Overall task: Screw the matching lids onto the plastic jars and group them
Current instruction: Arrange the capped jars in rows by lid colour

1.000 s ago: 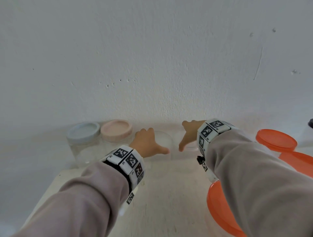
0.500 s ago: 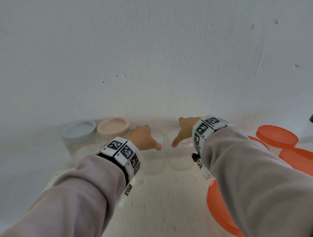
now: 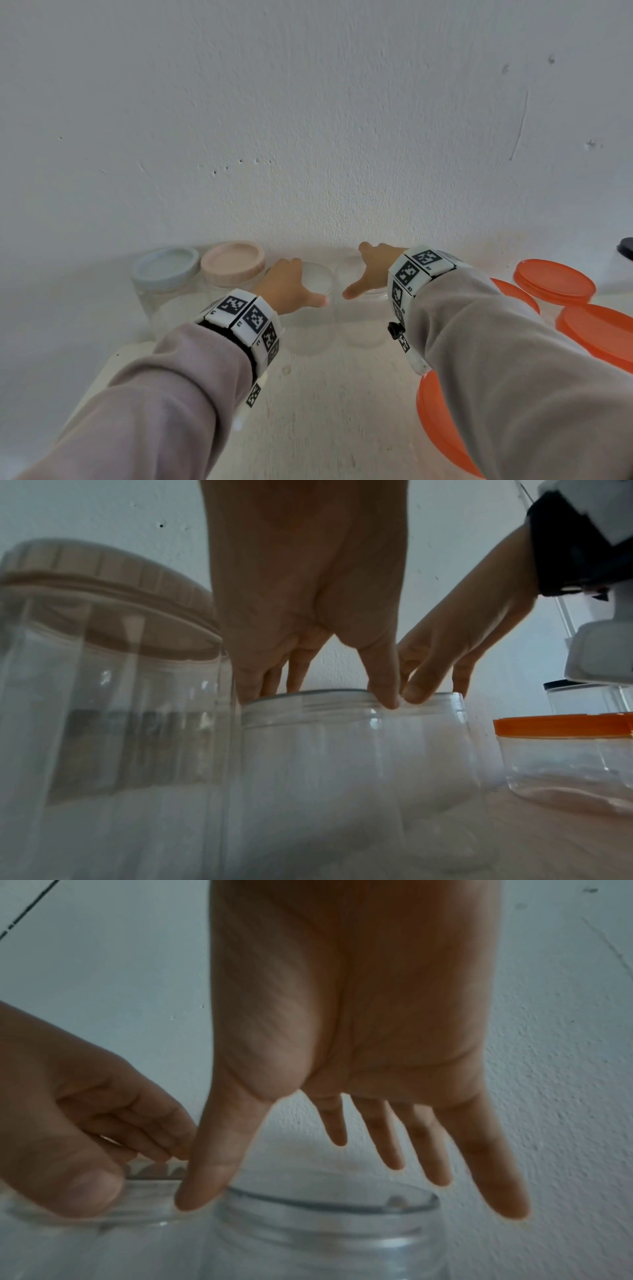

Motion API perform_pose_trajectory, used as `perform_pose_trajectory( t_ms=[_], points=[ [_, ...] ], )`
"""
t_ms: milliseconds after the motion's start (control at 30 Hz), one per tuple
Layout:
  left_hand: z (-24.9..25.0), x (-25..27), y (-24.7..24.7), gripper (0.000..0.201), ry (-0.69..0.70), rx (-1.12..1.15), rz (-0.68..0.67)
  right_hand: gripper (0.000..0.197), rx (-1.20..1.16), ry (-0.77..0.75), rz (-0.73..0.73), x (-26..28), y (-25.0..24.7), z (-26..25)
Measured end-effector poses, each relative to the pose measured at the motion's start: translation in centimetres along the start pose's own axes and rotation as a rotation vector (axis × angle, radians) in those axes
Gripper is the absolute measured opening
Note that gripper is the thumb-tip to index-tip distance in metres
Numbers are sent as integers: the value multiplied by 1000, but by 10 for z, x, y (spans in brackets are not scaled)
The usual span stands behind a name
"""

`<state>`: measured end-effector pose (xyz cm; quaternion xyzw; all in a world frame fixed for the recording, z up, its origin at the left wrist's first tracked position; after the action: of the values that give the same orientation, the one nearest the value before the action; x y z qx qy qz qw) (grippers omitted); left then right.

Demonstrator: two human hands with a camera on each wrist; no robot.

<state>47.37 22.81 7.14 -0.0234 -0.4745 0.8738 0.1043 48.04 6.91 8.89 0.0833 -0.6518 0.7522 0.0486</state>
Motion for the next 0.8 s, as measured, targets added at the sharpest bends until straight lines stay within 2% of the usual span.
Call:
perform_pose_trajectory(
  t_ms=[167, 333, 433, 633, 800],
  points=[
    [11, 15, -2, 82, 123, 42, 49, 85, -74, -20, 148, 21, -30, -6],
    [34, 42, -7, 61, 338, 137, 138, 59, -390, -87, 429, 66, -58, -12],
    [47, 62, -3, 54, 419, 173, 118, 52, -478, -102, 539, 100, -59, -10],
    [77, 99, 18, 48, 510, 215, -15, 47, -549, -88, 657, 179, -48, 19],
    [119, 129, 46, 45, 612, 259, -109, 46, -602, -15, 612, 238, -24, 76]
  ],
)
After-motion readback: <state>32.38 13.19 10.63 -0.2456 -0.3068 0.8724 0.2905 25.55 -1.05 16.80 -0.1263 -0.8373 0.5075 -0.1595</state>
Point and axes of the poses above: each hand's wrist, its own x-axis away from the middle knuckle, its own y-axis out of the palm, z = x × y, the point moved 7 cm from there along -x, towards the middle knuckle, and after that the axes turned 13 degrees about x, right-handed, at the moved point
